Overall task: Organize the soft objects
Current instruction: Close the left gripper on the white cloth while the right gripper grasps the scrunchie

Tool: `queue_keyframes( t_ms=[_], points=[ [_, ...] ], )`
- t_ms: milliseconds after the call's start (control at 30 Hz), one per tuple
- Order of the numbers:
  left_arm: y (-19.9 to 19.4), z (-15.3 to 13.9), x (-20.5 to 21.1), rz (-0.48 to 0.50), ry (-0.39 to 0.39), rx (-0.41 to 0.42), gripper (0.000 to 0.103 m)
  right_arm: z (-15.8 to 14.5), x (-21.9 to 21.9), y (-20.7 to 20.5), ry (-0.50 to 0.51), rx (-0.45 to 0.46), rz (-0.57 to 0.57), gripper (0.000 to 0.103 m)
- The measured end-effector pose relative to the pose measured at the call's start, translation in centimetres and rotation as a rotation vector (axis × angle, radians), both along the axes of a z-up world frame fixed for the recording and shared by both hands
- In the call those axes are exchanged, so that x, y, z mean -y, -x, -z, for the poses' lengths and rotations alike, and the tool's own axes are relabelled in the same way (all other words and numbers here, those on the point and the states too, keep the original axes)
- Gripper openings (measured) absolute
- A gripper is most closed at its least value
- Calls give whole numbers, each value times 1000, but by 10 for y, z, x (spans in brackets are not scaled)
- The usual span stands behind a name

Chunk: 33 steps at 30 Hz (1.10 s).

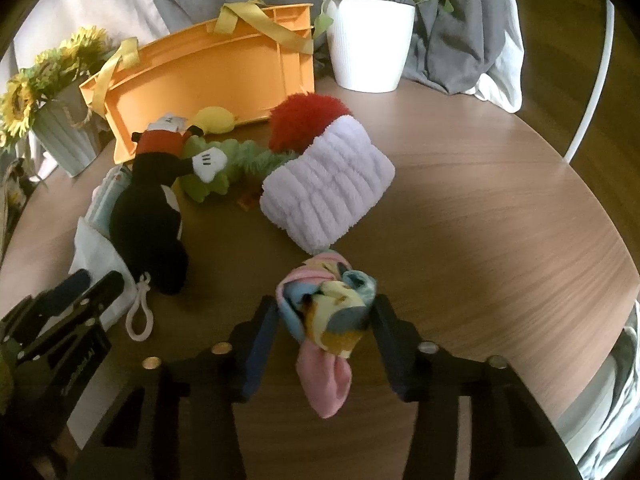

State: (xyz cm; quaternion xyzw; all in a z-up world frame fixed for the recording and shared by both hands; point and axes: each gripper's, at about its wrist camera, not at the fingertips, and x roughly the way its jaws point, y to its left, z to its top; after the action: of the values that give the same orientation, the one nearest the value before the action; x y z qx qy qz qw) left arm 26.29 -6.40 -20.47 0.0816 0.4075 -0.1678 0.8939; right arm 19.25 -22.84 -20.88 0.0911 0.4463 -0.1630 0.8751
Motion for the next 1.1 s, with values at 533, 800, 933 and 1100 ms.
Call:
queue_keyframes(
  t_ms=[533,800,933,1100],
  points=[
    [4,-9,-3,0,14,2,44,-11,-8,4,-16,24,-35,42],
    [-7,-7,-8,-27,0,33,66,-12,-19,-4,-19,29,-61,42],
    [-13,1,-8,-28,-7,23,66,-11,-25,-9,-21,26,-72,42],
    [-15,2,-10,0,40,-6,41,-10,-26,-10,-23,24,-70,42]
  ],
)
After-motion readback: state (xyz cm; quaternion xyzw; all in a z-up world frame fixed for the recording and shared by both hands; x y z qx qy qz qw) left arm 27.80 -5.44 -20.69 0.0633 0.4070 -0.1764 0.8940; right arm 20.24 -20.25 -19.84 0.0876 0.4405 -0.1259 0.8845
